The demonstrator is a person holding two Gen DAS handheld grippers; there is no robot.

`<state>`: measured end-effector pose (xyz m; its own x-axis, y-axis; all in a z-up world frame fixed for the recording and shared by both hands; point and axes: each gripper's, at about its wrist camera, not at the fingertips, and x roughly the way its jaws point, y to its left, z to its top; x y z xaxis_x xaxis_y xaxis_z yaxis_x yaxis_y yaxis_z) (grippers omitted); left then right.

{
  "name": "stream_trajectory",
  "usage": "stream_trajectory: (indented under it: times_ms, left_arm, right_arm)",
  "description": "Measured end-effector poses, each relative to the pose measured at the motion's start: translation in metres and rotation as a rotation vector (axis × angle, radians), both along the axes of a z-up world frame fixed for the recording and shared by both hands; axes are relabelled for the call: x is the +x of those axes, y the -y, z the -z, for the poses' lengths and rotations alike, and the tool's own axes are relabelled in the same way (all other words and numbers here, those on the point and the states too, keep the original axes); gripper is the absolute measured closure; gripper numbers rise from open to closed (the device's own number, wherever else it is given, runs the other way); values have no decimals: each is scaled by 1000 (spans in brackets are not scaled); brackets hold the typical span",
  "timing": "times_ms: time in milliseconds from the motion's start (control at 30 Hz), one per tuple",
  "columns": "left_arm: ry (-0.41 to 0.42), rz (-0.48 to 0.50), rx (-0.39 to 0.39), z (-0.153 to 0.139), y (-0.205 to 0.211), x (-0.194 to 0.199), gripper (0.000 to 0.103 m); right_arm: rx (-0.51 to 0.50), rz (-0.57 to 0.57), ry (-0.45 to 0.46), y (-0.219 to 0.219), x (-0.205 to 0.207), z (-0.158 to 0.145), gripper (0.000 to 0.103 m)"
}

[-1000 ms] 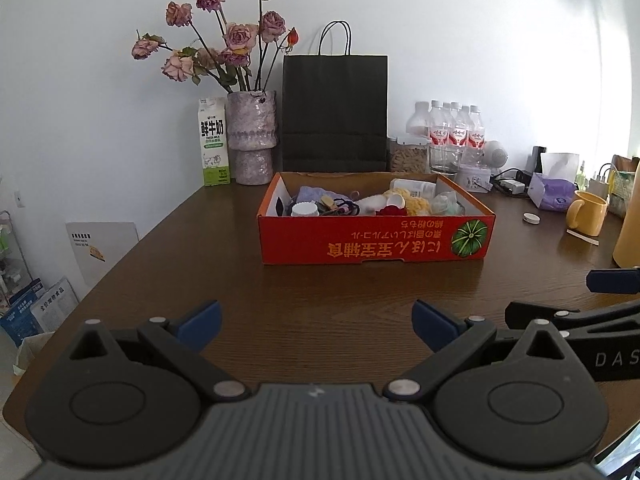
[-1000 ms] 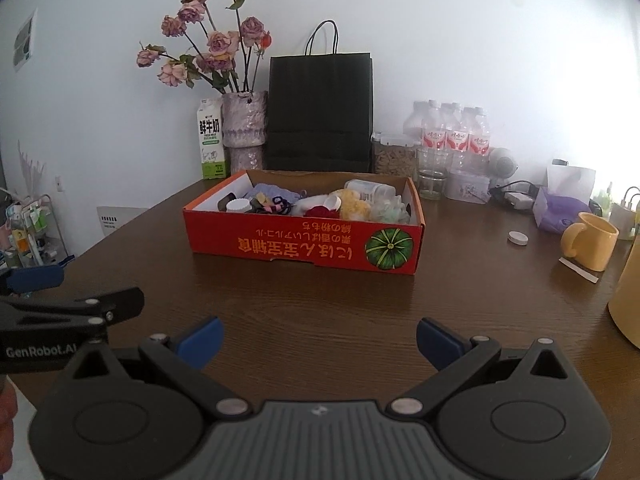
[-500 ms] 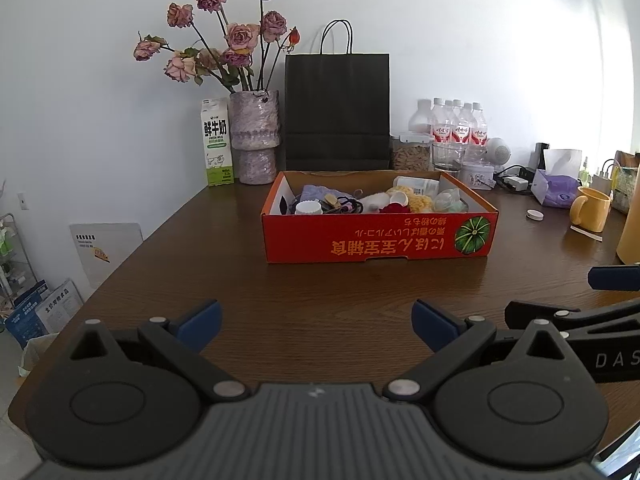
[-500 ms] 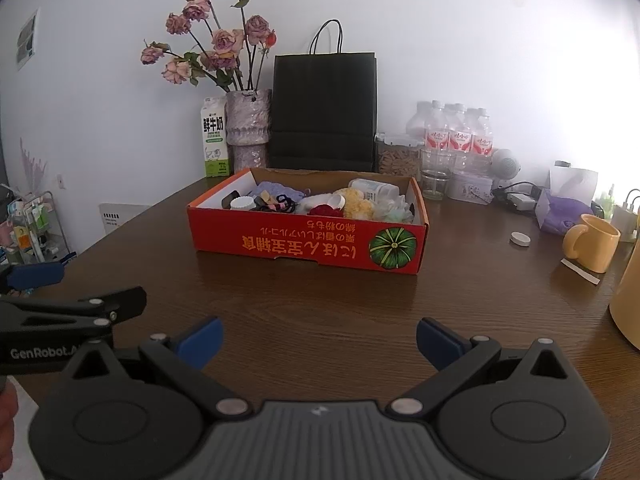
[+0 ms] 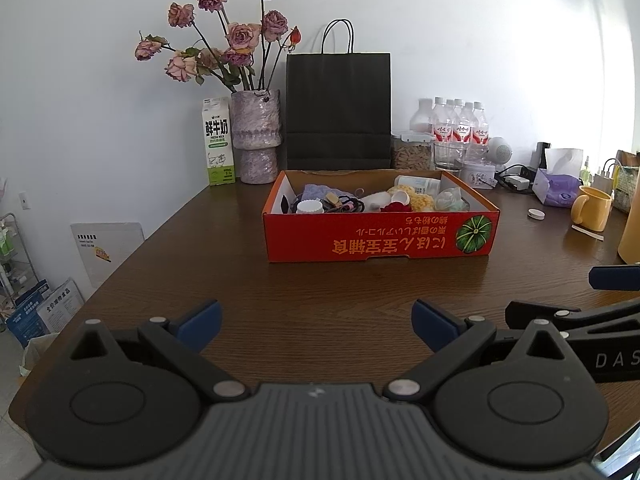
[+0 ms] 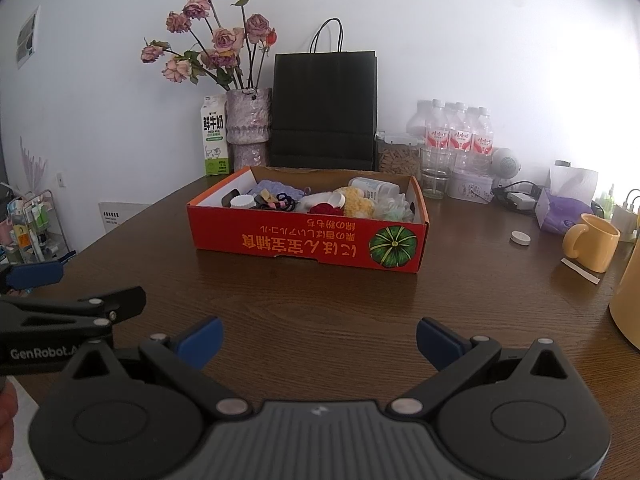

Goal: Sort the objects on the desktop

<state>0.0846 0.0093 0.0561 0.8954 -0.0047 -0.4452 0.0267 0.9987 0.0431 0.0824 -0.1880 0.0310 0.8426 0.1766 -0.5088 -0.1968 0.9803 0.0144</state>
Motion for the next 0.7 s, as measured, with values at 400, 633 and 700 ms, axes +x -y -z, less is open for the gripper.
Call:
stream_trajectory:
  times_ms: [400, 633, 700]
  left_arm:
    - [-3, 0, -1, 1, 0, -1, 0]
    - [-3, 0, -2, 1, -1, -1, 0]
    - [-3, 0, -1, 1, 0, 0, 0]
  right_arm:
    - [-2, 0, -2, 0, 0, 1, 0]
    - [-2, 0, -2, 0, 0, 1, 0]
    - [-1, 0, -3, 0, 0, 1, 0]
